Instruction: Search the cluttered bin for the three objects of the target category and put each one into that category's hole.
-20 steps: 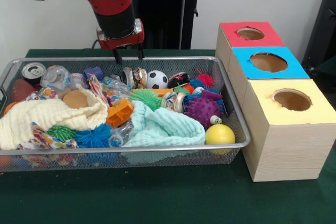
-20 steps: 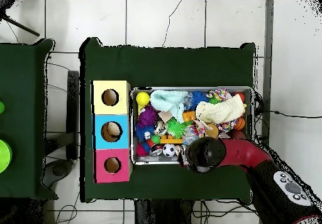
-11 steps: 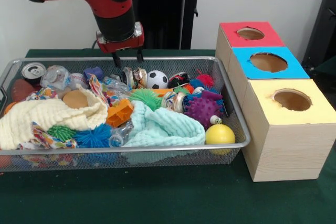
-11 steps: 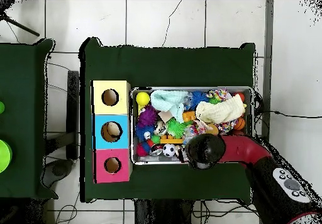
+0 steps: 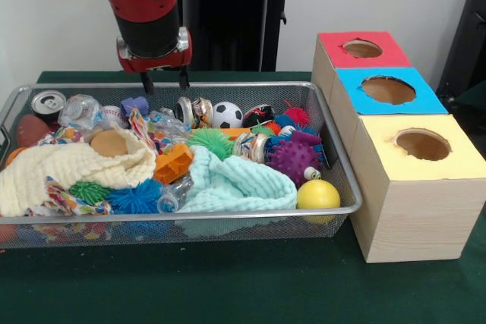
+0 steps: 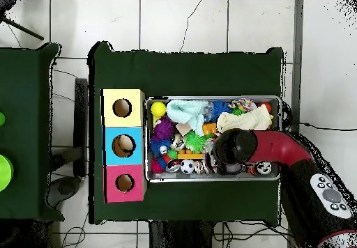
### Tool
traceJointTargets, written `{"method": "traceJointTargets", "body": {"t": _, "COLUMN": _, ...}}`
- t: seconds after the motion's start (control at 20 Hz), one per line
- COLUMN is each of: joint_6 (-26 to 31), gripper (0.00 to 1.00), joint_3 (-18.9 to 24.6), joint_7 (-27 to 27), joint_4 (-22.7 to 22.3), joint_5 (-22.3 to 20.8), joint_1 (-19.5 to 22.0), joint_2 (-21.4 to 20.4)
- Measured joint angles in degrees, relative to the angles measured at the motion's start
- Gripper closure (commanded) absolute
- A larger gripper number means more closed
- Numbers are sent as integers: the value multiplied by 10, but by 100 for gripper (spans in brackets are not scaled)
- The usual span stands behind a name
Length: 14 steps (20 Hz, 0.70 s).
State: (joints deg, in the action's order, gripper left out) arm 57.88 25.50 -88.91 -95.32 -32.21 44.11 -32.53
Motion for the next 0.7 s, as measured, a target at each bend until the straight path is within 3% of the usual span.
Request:
{"method": "traceJointTargets", "body": {"t": 0.4, "joint_6": 13, "gripper": 0, "joint_3": 24, "joint_7": 0, "joint_4": 50, "joint_5": -2, "joint_1": 0, "joint_2": 18}}
{"method": "traceJointTargets", "body": {"t": 0.7, "joint_6": 13, "gripper": 0, "joint_3": 35, "joint_7": 0, "joint_4": 56, "joint_5": -3, "joint_1": 8, "joint_2": 42}}
